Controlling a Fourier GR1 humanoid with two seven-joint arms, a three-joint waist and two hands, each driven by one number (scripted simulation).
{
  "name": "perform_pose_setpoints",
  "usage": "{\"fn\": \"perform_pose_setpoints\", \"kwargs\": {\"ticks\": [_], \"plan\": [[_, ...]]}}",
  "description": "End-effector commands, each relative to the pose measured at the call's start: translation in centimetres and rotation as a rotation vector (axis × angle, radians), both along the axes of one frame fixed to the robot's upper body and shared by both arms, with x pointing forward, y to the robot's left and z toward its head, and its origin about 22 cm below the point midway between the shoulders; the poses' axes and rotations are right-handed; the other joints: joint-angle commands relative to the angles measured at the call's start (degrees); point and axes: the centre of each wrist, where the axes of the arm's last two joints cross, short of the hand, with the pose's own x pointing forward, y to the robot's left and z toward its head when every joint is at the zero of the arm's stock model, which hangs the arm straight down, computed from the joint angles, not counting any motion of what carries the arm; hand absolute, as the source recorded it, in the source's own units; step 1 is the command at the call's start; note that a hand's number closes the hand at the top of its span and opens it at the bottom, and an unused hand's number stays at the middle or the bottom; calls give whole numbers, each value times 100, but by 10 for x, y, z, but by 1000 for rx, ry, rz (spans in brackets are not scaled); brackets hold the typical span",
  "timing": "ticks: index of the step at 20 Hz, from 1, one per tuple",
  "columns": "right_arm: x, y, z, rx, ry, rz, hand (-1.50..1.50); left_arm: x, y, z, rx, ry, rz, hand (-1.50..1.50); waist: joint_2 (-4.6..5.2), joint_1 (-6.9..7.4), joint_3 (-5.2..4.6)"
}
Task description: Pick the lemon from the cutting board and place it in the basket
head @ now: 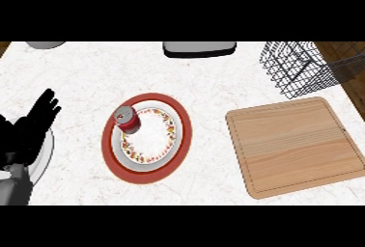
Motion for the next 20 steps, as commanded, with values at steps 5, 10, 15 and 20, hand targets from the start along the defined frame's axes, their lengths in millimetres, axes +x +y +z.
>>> {"fn": "perform_pose_setpoints", "kwargs": {"ticks": [5, 10, 15, 20], "plan": [[-7, 22, 101, 49, -32, -197, 150, 8, 3, 5, -10, 4, -48, 0, 70, 367, 21], [14, 18, 156, 64, -77, -350, 150, 12, -29, -6, -11, -14, -92, 0, 91, 505, 28], [45, 16, 155, 9, -149, -522, 150, 26, -30, 4, 13, -24, -85, 0, 123, 586, 34], [91, -17, 135, -32, -108, -574, 150, 27, -38, 6, -16, -8, -96, 0, 123, 613, 40]]}}
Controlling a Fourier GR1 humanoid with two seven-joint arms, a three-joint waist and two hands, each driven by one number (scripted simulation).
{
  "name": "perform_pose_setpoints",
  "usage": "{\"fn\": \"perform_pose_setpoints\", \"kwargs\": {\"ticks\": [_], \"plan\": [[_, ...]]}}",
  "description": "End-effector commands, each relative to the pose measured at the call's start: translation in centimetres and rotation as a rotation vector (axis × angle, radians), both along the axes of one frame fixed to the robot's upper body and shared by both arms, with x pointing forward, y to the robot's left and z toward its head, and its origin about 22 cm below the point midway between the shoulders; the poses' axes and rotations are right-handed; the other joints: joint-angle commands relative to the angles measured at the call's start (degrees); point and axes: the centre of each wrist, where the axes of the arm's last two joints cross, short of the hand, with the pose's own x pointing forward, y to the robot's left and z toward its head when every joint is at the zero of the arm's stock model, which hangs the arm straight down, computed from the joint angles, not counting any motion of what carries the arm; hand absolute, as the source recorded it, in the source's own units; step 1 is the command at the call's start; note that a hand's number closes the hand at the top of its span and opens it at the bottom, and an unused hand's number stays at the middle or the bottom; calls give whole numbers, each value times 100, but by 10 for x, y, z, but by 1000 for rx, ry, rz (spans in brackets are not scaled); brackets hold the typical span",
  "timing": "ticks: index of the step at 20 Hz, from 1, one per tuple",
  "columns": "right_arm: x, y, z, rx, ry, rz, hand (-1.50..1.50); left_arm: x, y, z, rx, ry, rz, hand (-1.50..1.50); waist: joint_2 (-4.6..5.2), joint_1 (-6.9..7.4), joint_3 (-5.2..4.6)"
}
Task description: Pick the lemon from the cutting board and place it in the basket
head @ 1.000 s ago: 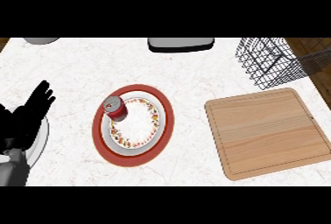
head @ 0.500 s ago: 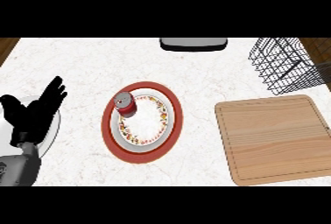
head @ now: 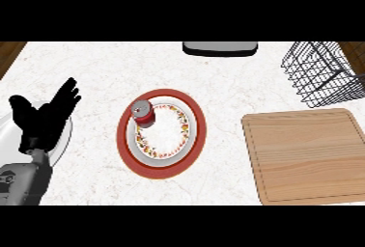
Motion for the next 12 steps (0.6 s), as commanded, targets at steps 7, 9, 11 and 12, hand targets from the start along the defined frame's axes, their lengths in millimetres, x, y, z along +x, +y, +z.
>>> {"fn": "perform_pose_setpoints", "kwargs": {"ticks": [7, 9, 11, 12], "plan": [[75, -31, -37, -30, 9, -28, 150, -8, 10, -9, 14, -2, 2, 0, -11, -27, 6], [75, -61, -53, -17, 14, -18, 150, -2, -8, -19, 2, 2, 21, 0, -8, -80, 8], [100, -36, -63, 18, 45, -10, 150, 1, 2, 1, 22, -1, -1, 0, -12, -36, 7], [104, -50, -88, -13, 40, -16, 150, 3, 16, -2, 7, -18, 7, 0, 10, -7, 9]]}}
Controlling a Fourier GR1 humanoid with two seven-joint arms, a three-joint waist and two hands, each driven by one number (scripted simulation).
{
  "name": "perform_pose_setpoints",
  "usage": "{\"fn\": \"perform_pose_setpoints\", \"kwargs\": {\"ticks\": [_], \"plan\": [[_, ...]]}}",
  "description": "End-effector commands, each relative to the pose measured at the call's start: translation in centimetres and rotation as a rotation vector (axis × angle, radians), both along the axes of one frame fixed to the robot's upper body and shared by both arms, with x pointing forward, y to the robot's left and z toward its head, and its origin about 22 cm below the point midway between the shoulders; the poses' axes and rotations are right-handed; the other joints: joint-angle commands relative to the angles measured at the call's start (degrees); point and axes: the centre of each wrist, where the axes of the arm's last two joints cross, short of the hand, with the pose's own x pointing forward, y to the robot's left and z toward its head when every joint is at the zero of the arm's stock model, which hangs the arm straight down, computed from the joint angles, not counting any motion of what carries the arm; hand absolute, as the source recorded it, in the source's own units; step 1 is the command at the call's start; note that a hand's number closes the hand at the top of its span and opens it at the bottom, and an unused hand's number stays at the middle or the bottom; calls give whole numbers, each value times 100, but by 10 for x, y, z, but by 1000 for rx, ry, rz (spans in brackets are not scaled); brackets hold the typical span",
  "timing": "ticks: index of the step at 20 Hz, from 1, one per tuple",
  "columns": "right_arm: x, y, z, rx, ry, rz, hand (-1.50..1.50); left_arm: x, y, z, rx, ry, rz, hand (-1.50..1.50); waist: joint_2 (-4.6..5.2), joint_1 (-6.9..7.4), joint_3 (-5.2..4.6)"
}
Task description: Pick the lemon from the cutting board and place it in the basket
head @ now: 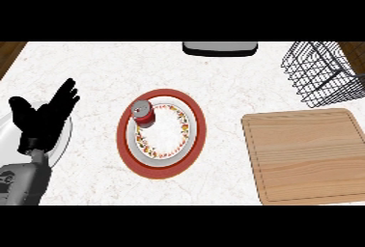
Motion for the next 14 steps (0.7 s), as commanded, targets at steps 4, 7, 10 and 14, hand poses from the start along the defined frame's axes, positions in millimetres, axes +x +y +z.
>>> {"fn": "perform_pose_setpoints", "kwargs": {"ticks": [4, 7, 10, 14], "plan": [[46, 8, -36, 21, 7, 21, 150, 5, 2, -20, -21, 11, 5, 0, -1, -55, -1], [43, -36, -44, 152, -10, -230, -150, 7, 7, 4, -5, -5, -4, 0, 32, 25, 6], [50, -30, -56, 93, 52, -137, -150, 7, -2, 3, -4, -6, 27, 0, -18, -86, 2], [76, -24, -53, 99, 17, -102, -150, 3, -9, 13, -17, 5, -3, 0, -10, -28, 4]]}}
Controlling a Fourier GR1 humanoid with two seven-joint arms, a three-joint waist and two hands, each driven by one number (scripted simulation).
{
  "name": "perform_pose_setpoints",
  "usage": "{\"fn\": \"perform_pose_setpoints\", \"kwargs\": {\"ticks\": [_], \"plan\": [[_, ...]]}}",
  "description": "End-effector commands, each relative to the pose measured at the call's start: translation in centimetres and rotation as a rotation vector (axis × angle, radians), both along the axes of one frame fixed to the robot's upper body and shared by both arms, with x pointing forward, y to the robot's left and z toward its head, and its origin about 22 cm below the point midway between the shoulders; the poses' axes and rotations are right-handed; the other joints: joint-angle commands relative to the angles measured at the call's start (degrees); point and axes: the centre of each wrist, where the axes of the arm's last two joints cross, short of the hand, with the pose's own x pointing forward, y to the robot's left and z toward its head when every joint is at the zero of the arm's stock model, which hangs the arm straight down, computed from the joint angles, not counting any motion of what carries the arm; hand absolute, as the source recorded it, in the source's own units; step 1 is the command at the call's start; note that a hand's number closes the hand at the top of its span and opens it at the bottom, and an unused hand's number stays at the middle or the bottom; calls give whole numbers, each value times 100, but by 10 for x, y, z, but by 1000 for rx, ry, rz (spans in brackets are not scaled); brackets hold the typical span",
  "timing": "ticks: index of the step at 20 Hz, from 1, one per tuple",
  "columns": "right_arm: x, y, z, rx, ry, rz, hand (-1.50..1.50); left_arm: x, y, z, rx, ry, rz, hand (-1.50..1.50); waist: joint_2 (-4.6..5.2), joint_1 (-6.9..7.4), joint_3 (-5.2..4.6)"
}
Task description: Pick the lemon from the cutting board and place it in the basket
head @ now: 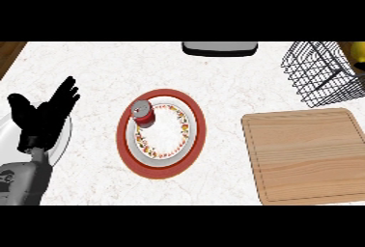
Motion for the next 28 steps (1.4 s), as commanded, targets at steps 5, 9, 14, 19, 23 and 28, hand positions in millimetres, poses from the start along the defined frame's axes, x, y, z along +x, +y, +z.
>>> {"fn": "perform_pose_setpoints", "kwargs": {"ticks": [5, 9, 14, 19, 23, 28], "plan": [[18, -3, -4, 142, -70, 66, -150, 5, -2, -2, -1, 1, 16, 0, -4, -49, -1], [15, -27, 16, 331, -69, -54, -150, 3, 6, -4, 12, -2, -1, 0, 29, 28, 2], [-20, -82, 35, 535, -81, -140, -150, 3, -2, -6, -2, -14, -5, 0, 53, 27, 9], [-80, -140, 29, 536, -53, -149, -150, 1, 7, 7, -17, -8, 0, 0, 95, 87, 33], [-112, -163, 44, 463, 48, -81, -150, 4, 8, 11, -8, -35, 4, 0, 113, 56, 43], [-138, -178, 27, 467, 76, -54, -150, -3, 0, 1, -13, -27, -15, 0, 136, 113, 75]]}}
